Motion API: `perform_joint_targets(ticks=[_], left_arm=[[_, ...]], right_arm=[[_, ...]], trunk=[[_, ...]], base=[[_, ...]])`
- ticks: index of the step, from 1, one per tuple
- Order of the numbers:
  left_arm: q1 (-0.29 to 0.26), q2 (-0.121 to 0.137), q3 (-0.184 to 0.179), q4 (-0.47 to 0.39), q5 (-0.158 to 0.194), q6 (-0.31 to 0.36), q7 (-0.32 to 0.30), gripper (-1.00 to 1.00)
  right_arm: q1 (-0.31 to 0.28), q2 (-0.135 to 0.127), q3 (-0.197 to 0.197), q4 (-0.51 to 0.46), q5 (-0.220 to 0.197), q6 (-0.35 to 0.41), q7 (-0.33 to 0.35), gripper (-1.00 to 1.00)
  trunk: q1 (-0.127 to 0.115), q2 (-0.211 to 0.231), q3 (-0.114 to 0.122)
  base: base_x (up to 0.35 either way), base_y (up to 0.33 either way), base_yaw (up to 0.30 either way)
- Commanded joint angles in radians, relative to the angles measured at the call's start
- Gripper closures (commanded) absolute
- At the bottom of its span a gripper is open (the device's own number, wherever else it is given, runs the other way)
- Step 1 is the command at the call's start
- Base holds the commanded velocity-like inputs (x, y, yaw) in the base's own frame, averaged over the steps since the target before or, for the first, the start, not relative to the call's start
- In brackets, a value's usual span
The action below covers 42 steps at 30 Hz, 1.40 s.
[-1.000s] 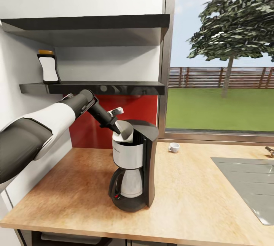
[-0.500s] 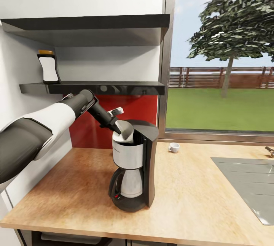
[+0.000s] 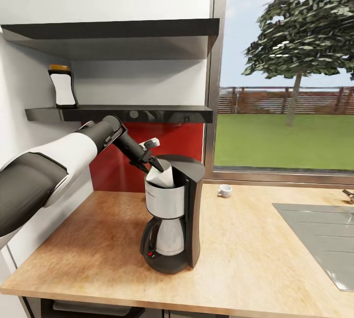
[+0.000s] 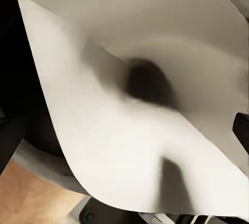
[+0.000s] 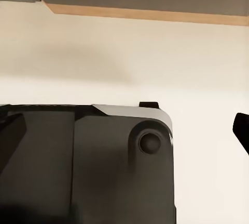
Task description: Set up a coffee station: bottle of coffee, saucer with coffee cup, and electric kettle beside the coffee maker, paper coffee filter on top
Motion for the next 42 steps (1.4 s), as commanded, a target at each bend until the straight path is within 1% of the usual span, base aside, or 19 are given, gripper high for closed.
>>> perform_joint_targets(ticks=[1, 16, 19, 34, 39, 42], left_arm=[[0.0, 0.0, -0.008, 0.0, -0.013, 0.01, -0.007, -1.0], [-0.001, 0.0, -0.01, -0.001, -0.013, 0.011, -0.007, -1.0], [-0.012, -0.003, -0.01, -0.003, -0.011, 0.013, -0.007, -1.0], [-0.029, -0.003, -0.01, -0.036, -0.011, 0.013, -0.007, -1.0], [-0.034, -0.002, -0.01, -0.037, -0.012, 0.013, -0.007, -1.0], [-0.04, 0.004, -0.01, -0.037, -0.012, 0.013, -0.007, -1.0]], right_arm=[[0.0, 0.0, -0.004, 0.001, 0.006, -0.003, -0.003, -1.0], [0.0, 0.0, -0.004, 0.001, 0.006, -0.003, -0.003, -1.0], [0.0, 0.0, -0.004, 0.001, 0.006, -0.003, -0.003, -1.0], [0.0, 0.0, -0.004, 0.001, 0.007, -0.003, -0.003, -1.0], [0.0, 0.0, -0.004, 0.001, 0.007, -0.003, -0.003, -1.0], [0.0, 0.0, -0.004, 0.001, 0.007, -0.003, -0.003, -1.0]], trunk=[[0.0, 0.0, -0.001], [0.0, 0.0, -0.001], [0.0, 0.0, -0.001], [0.0, 0.0, -0.001], [0.0, 0.0, -0.001], [0.0, 0.0, -0.001]], base=[[0.0, 0.0, 0.0], [0.0, 0.0, 0.0], [0.0, 0.0, 0.0], [0.0, 0.0, 0.0], [0.0, 0.0, 0.0], [0.0, 0.0, 0.0]])
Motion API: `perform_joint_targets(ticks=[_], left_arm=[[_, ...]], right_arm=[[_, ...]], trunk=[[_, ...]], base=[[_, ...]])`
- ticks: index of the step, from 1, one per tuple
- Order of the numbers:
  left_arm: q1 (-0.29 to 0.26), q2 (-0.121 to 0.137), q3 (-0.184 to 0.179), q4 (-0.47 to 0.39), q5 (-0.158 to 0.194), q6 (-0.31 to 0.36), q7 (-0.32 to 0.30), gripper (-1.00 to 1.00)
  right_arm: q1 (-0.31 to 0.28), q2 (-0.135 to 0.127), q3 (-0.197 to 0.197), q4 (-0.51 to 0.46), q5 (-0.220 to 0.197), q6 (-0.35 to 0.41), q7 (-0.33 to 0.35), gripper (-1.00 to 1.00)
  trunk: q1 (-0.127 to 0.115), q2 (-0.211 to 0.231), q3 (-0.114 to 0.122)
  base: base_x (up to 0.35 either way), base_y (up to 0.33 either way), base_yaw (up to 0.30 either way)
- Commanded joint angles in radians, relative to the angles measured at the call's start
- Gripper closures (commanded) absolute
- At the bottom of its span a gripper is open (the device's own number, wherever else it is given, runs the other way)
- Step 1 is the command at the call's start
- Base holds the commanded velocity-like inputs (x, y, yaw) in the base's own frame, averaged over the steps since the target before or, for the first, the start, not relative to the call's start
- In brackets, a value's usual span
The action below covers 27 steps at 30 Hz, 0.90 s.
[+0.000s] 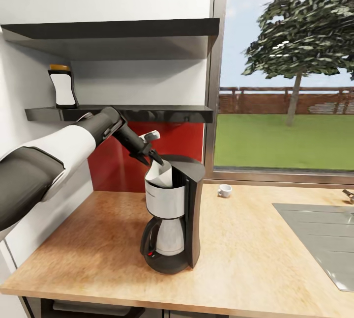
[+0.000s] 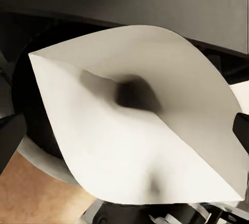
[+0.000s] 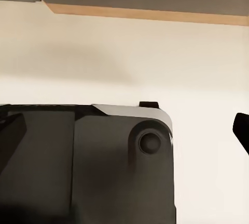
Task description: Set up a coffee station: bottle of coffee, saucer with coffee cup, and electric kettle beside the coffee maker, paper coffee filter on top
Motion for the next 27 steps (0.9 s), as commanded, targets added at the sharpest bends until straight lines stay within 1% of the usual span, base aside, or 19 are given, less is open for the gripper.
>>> perform_joint_targets(ticks=[1, 3, 7, 8, 9, 10, 11, 13, 16, 23, 27], left_arm=[[-0.006, 0.005, 0.003, -0.001, -0.011, 0.01, -0.007, -1.0], [-0.009, 0.012, 0.003, -0.001, -0.011, 0.009, -0.006, -1.0], [-0.013, 0.036, 0.003, -0.002, -0.011, 0.008, -0.004, -1.0], [-0.015, 0.047, 0.003, -0.002, -0.011, 0.008, -0.004, -1.0], [-0.016, 0.052, 0.003, -0.002, -0.011, 0.008, -0.004, -1.0], [-0.019, 0.063, 0.004, -0.002, -0.011, 0.008, -0.004, -1.0], [-0.023, 0.079, 0.004, -0.002, -0.01, 0.008, -0.005, -1.0], [-0.027, 0.096, 0.005, -0.001, -0.009, 0.008, -0.008, -1.0], [-0.028, 0.1, 0.005, -0.002, -0.004, 0.008, -0.01, -1.0], [-0.029, 0.102, 0.005, -0.002, 0.057, 0.008, -0.009, -1.0], [-0.029, 0.102, 0.005, -0.002, 0.066, 0.008, -0.012, -1.0]], right_arm=[[0.0, 0.0, -0.004, 0.001, 0.006, -0.003, -0.003, -1.0], [0.0, 0.0, -0.004, 0.001, 0.006, -0.003, -0.003, -1.0], [0.0, 0.0, -0.004, 0.001, 0.006, -0.003, -0.003, -1.0], [0.0, 0.0, -0.004, 0.001, 0.006, -0.003, -0.003, -1.0], [0.0, 0.0, -0.004, 0.001, 0.006, -0.003, -0.003, -1.0], [0.0, 0.0, -0.004, 0.001, 0.006, -0.003, -0.003, -1.0], [0.0, 0.0, -0.004, 0.001, 0.006, -0.003, -0.003, -1.0], [0.0, 0.0, -0.004, 0.001, 0.006, -0.003, -0.003, -1.0], [0.0, 0.0, -0.004, 0.001, 0.006, -0.003, -0.003, -1.0], [0.0, 0.0, -0.004, 0.001, 0.006, -0.003, -0.003, -1.0], [0.0, 0.0, -0.004, 0.001, 0.006, -0.003, -0.003, -1.0]], trunk=[[0.0, -0.001, -0.001], [0.0, -0.001, -0.001], [0.0, -0.001, -0.001], [0.0, -0.001, -0.001], [0.0, -0.001, -0.001], [0.0, -0.001, -0.001], [0.0, -0.001, -0.001], [0.0, -0.001, -0.001], [0.0, -0.001, -0.001], [0.0, -0.001, -0.001], [0.0, -0.001, -0.001]], base=[[0.0, 0.0, 0.0], [0.0, 0.0, 0.0], [0.0, 0.0, 0.0], [0.0, 0.0, 0.0], [0.0, 0.0, 0.0], [0.0, 0.0, 0.0], [0.0, 0.0, 0.0], [0.0, 0.0, 0.0], [0.0, 0.0, 0.0], [0.0, 0.0, 0.0], [0.0, 0.0, 0.0]])
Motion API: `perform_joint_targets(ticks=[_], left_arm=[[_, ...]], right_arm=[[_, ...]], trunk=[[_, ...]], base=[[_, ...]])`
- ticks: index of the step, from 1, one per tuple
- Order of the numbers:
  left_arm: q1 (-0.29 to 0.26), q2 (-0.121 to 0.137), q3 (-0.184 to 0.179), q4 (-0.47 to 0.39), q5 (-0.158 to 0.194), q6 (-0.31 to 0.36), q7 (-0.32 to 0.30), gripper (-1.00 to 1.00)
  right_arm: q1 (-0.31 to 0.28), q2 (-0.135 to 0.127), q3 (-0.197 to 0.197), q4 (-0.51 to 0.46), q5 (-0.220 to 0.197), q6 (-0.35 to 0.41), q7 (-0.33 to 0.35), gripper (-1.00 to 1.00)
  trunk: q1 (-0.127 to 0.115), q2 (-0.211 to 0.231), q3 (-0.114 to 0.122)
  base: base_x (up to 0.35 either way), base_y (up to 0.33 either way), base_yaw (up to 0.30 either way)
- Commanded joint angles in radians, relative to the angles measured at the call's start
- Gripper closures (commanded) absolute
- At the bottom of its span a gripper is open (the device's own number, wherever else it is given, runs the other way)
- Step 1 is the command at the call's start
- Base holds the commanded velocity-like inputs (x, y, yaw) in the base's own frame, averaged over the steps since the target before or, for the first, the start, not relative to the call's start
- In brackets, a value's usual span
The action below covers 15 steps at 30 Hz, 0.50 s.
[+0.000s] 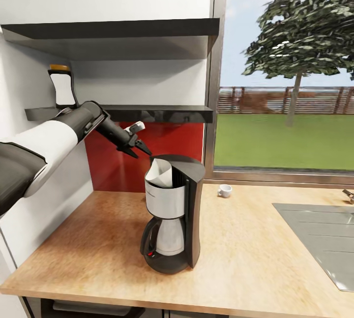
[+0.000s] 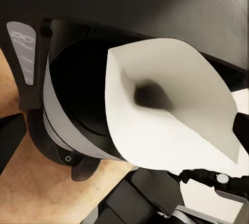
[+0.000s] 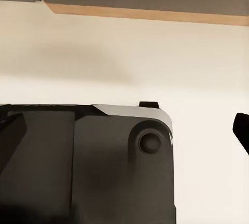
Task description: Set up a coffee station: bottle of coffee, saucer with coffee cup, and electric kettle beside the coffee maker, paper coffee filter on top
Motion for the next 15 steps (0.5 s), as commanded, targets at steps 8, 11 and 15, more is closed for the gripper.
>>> perform_joint_targets(ticks=[8, 11, 15], left_arm=[[0.003, 0.0, 0.004, -0.002, 0.003, 0.009, -0.009, -1.0], [0.003, 0.0, 0.004, -0.002, 0.005, 0.009, -0.008, -1.0], [0.003, -0.001, 0.005, -0.002, 0.006, 0.009, -0.008, -1.0]], right_arm=[[0.0, 0.0, -0.004, 0.001, 0.006, -0.004, -0.004, -1.0], [0.0, -0.001, -0.004, 0.001, 0.006, -0.005, -0.004, -1.0], [0.0, -0.001, -0.005, 0.001, 0.006, -0.005, -0.004, -1.0]], trunk=[[0.0, -0.001, 0.0], [0.0, -0.001, 0.0], [0.0, -0.001, 0.0]], base=[[0.0, 0.0, 0.0], [-0.002, 0.0, 0.0], [-0.2, 0.0, 0.123]])
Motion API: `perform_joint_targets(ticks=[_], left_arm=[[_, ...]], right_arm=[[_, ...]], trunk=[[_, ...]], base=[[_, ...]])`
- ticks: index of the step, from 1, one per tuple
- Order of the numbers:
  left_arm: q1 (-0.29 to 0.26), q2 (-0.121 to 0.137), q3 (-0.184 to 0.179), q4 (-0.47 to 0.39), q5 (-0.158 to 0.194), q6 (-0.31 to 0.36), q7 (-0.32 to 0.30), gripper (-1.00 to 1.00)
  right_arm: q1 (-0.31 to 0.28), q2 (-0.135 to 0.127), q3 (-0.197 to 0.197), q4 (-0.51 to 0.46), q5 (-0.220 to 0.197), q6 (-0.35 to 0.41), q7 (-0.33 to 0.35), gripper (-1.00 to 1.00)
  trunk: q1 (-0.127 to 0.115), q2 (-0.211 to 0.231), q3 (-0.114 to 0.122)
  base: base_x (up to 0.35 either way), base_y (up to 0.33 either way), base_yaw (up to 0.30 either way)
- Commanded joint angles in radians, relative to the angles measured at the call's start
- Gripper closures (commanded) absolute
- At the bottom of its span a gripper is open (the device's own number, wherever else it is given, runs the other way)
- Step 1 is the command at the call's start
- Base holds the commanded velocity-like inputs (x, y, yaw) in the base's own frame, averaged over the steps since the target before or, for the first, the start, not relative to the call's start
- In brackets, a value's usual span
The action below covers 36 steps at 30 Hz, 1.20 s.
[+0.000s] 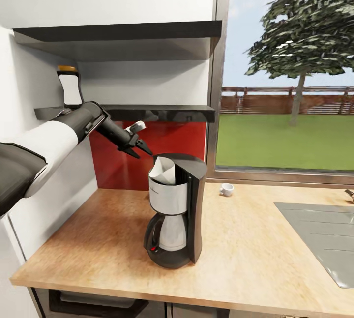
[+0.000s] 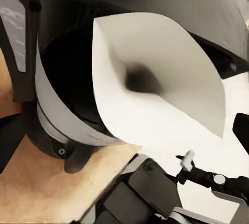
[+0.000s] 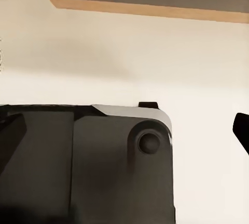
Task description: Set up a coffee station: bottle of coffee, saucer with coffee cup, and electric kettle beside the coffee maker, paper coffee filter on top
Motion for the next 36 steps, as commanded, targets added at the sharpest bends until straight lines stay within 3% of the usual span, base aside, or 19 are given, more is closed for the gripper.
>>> perform_joint_targets(ticks=[1, 14, 16, 19, 20, 21, 29, 32, 36], left_arm=[[0.001, 0.001, 0.002, -0.002, -0.009, 0.011, -0.008, -1.0], [0.006, 0.003, 0.002, -0.001, -0.01, 0.009, -0.005, -1.0], [0.01, 0.011, 0.002, -0.001, -0.01, 0.008, -0.003, -1.0], [0.016, 0.052, 0.0, 0.0, -0.01, 0.006, -0.003, -1.0], [0.026, 0.069, 0.0, 0.0, -0.01, 0.005, -0.004, -1.0], [0.091, 0.085, -0.001, -0.001, -0.009, -0.028, -0.002, -1.0], [0.283, 0.081, 0.001, -0.002, -0.009, -0.144, 0.005, -1.0], [0.314, 0.082, 0.004, -0.002, -0.004, -0.18, 0.003, -1.0], [0.34, 0.086, 0.028, -0.002, 0.029, -0.214, 0.004, -1.0]], right_arm=[[0.0, 0.0, -0.004, 0.001, 0.006, -0.003, -0.003, -1.0], [0.0, 0.0, -0.005, 0.001, 0.006, -0.003, -0.003, -1.0], [0.0, 0.0, -0.005, 0.001, 0.006, -0.003, -0.003, -1.0], [0.0, 0.0, -0.004, 0.001, 0.006, -0.003, -0.003, -1.0], [0.0, 0.0, -0.005, 0.001, 0.006, -0.002, -0.003, -1.0], [0.0, 0.0, -0.005, 0.001, 0.006, -0.002, -0.003, -1.0], [0.0, 0.0, -0.005, 0.001, 0.006, -0.002, -0.003, -1.0], [0.0, 0.0, -0.004, 0.001, 0.006, -0.002, -0.003, -1.0], [0.0, 0.001, -0.004, 0.001, 0.006, -0.002, -0.003, -1.0]], trunk=[[0.0, -0.001, -0.001], [0.0, -0.001, -0.001], [0.0, -0.001, -0.001], [0.0, -0.001, -0.001], [0.0, -0.001, -0.001], [0.0, -0.001, -0.001], [0.0, -0.001, -0.001], [0.0, -0.001, -0.001], [0.0, -0.001, -0.001]], base=[[-0.293, 0.0, 0.223], [-0.276, 0.145, 0.272], [-0.09, 0.081, 0.277], [-0.028, 0.025, 0.277], [-0.009, 0.008, 0.277], [-0.002, 0.002, 0.277], [0.0, 0.0, 0.277], [0.0, 0.0, 0.277], [0.0, 0.0, 0.277]])
